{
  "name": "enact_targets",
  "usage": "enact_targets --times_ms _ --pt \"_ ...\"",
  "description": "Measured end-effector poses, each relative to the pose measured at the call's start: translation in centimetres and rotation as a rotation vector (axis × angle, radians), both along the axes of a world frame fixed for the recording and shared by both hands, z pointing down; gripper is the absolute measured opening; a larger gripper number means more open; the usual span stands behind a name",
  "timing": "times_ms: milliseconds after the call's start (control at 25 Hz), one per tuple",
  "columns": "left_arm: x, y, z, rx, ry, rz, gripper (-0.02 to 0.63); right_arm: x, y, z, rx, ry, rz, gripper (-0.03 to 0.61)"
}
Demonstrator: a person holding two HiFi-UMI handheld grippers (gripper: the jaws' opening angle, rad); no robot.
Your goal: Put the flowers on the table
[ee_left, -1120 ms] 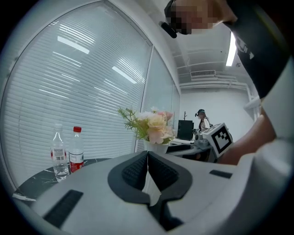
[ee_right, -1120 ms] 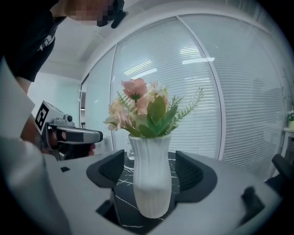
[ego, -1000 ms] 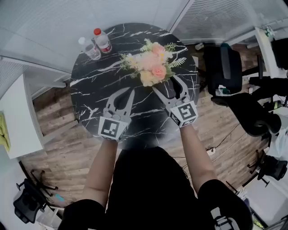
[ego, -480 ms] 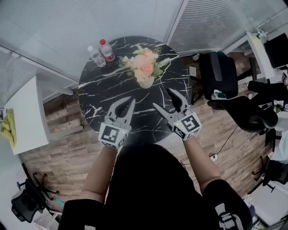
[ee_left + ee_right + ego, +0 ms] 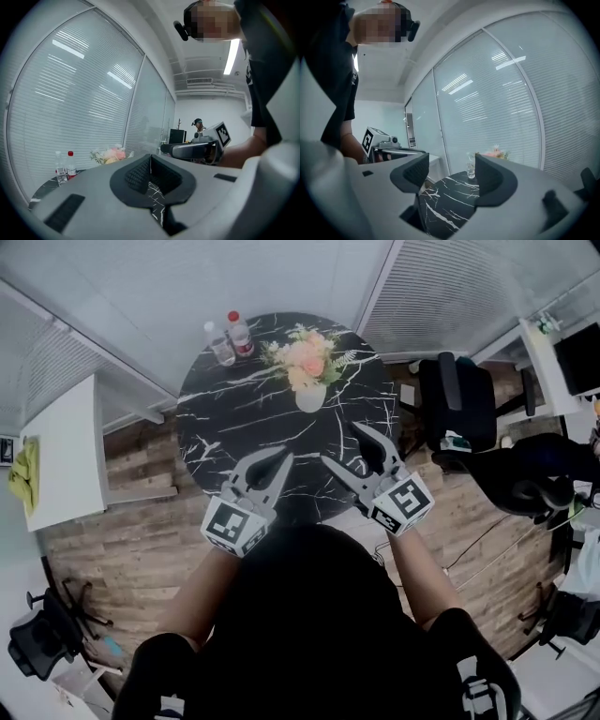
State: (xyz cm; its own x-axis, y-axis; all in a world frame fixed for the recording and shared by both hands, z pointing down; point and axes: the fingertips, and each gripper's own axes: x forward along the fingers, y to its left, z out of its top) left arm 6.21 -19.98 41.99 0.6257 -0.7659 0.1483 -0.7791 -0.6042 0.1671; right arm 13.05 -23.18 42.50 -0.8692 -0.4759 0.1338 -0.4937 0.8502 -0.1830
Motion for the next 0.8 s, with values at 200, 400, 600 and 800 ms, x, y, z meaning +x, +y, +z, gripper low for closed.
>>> enact_targets --times_ms 200,400,600,800 --pt "1.1 0.7 -2.5 0.036 0.011 0.029 0.014 0.4 1.6 -3.4 0.059 -0.025 -0.012 0.211" --pt "1.9 0.8 -4.1 0.071 0.001 0.066 0.014 0.5 2.2 -5.4 0.095 -0.054 -0.002 0.053" --pt "2.3 0.6 -5.3 0.081 0.012 0.083 0.012 0.1 2.6 -5.7 0.118 -0.045 -0.02 0.02" --pt "2.2 0.6 -6.5 0.116 0.01 0.072 0.012 -0.7 3.3 -5.8 0.129 -0.041 -0.048 0.02"
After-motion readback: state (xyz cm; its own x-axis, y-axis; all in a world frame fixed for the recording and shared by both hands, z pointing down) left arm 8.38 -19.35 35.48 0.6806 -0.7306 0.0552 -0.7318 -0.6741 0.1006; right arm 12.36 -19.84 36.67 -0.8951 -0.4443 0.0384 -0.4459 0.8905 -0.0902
